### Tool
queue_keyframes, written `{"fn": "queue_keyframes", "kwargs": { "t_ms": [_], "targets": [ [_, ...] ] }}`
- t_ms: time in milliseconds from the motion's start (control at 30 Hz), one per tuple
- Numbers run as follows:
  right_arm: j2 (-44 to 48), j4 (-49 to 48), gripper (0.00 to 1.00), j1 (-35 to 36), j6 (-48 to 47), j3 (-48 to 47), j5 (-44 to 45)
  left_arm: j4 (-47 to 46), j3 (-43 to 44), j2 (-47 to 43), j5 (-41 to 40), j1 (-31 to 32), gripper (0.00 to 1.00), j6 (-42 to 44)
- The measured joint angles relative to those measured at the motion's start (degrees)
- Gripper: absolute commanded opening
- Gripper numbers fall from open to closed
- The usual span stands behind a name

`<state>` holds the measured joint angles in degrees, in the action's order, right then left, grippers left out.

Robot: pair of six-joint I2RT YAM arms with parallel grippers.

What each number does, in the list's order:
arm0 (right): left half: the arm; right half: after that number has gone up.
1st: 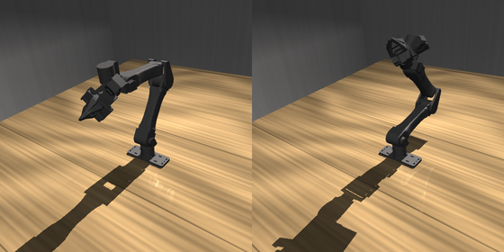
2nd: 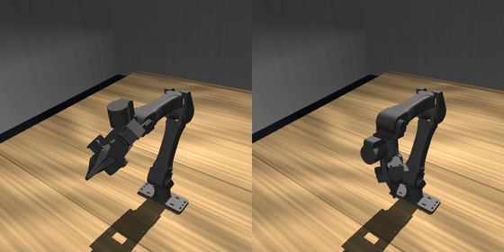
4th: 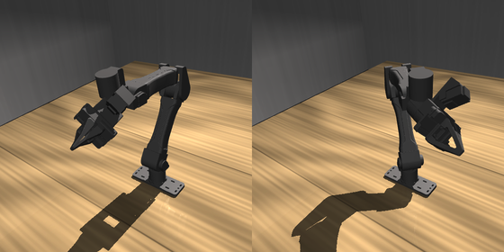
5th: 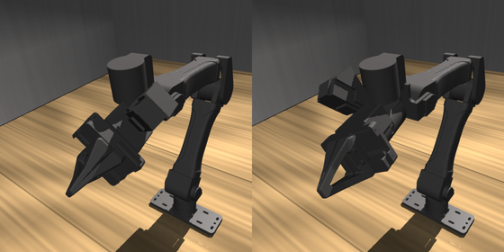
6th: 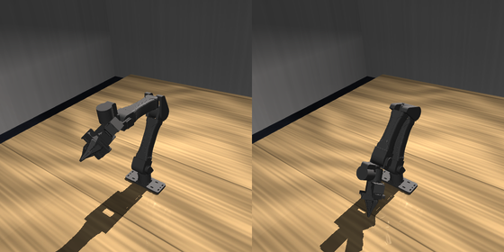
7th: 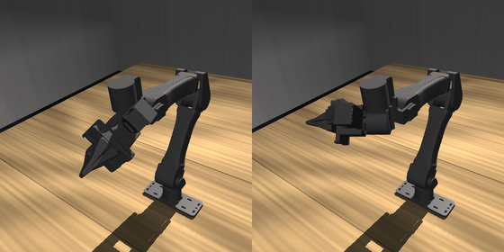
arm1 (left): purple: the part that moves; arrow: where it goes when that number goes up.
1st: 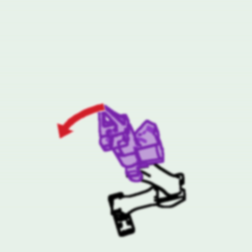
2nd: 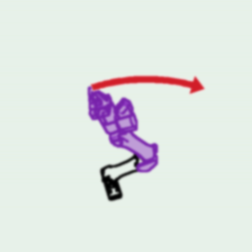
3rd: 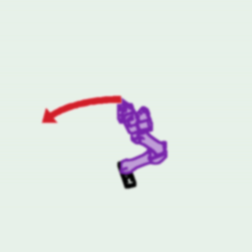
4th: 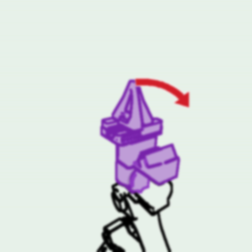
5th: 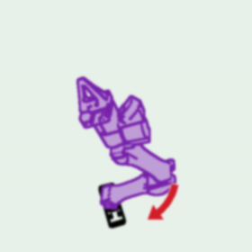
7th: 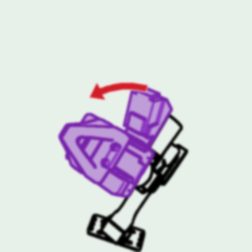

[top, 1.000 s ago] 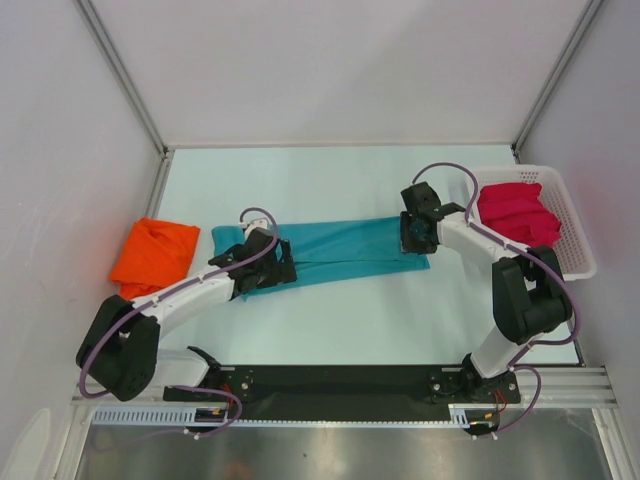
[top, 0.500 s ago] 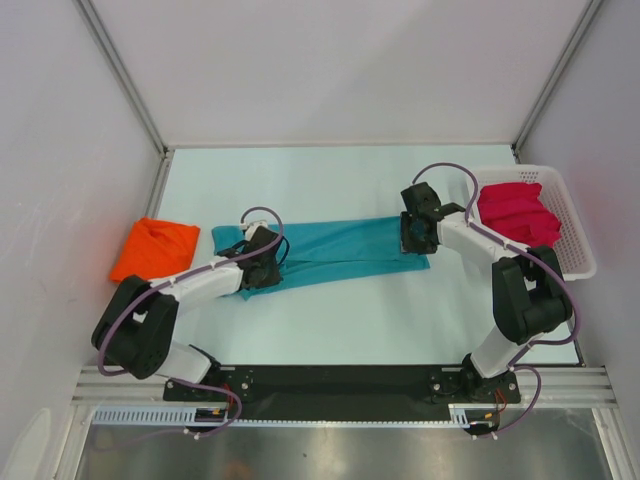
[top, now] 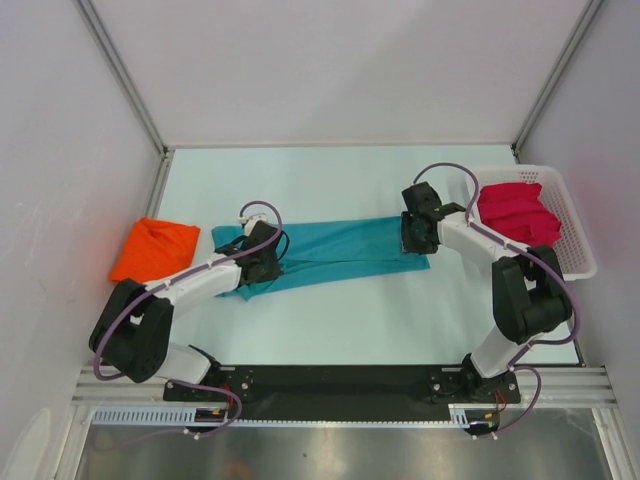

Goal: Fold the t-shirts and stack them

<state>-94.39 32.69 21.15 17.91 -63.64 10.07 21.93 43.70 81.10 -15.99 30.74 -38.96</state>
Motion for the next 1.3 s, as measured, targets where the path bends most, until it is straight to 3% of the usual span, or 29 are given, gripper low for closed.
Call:
{"fn": "queue_keyframes", "kwargs": {
  "t_ms": [533, 567, 600, 700, 800, 1300],
  "targets": [
    [-0.85, 0.00, 0.43, 0.15, 0.00, 0.00, -0.02, -0.04, -2.75, -1.49, -0.31, 6.86, 0.03, -1.14],
    [-0.85, 0.00, 0.43, 0.17, 0.00, 0.00, -0.02, -0.04, -3.02, -1.31, -0.28, 7.28, 0.07, -1.20],
    [-0.87, 0.00, 0.43, 0.17, 0.00, 0.00, -0.02, -0.04, -3.23, -1.07, -0.28, 7.54, 0.24, -1.29],
    [-0.90, 0.00, 0.43, 0.17, 0.00, 0.00, -0.02, 0.13, -3.48, -0.07, -0.35, 7.78, 0.54, -1.40],
    [-0.98, 0.00, 0.43, 0.17, 0.00, 0.00, -0.02, 0.48, -3.48, 0.24, -0.63, 7.78, 0.64, -1.60],
    [-1.60, 0.02, 0.43, 0.44, 0.00, 0.00, -0.04, 4.50, -3.19, -4.11, -6.62, 7.76, 0.64, -1.64]
  ]
}}
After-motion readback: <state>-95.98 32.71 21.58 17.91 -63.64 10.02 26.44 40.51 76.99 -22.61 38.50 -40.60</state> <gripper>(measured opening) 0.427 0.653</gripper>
